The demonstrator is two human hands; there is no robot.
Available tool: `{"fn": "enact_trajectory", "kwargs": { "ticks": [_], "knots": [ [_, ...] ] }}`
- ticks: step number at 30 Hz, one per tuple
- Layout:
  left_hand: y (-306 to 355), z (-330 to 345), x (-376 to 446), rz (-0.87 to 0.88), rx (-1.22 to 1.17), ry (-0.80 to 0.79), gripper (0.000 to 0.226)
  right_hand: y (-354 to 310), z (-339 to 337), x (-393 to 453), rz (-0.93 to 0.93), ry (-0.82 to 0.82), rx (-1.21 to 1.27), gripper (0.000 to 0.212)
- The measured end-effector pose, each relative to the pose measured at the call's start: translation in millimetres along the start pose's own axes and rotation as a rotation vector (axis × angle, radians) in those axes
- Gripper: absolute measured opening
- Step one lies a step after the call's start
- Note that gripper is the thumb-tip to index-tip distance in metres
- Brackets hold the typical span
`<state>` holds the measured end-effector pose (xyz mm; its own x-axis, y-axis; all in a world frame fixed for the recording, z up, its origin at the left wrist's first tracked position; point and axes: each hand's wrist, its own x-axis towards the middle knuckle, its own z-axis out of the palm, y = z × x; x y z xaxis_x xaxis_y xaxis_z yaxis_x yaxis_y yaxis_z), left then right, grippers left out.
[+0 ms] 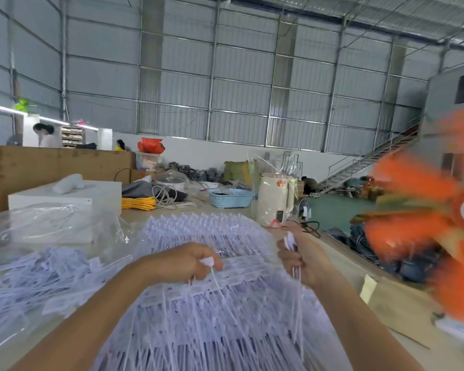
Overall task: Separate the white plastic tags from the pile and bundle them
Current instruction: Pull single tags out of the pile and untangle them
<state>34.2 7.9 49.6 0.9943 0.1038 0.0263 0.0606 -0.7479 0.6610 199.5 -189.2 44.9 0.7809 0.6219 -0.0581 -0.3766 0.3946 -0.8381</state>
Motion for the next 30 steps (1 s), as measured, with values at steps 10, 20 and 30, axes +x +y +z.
{"fn": "enact_trajectory", "kwargs": {
  "ticks": [10, 20, 30],
  "knots": [
    [-3, 11, 1, 0.048, -0.015, 0.139, 0.026, 61, 69, -10, -0.263, -0.124, -0.898, 0.047],
    [-4, 10, 4, -0.015, 0.056, 0.365, 0.029, 73, 71, -8, -0.520, -0.123, -0.969, 0.049],
    [5, 18, 7, 0.013, -0.063, 0.237, 0.035, 76, 69, 3, -0.596, -0.094, -0.965, 0.045]
  ]
}}
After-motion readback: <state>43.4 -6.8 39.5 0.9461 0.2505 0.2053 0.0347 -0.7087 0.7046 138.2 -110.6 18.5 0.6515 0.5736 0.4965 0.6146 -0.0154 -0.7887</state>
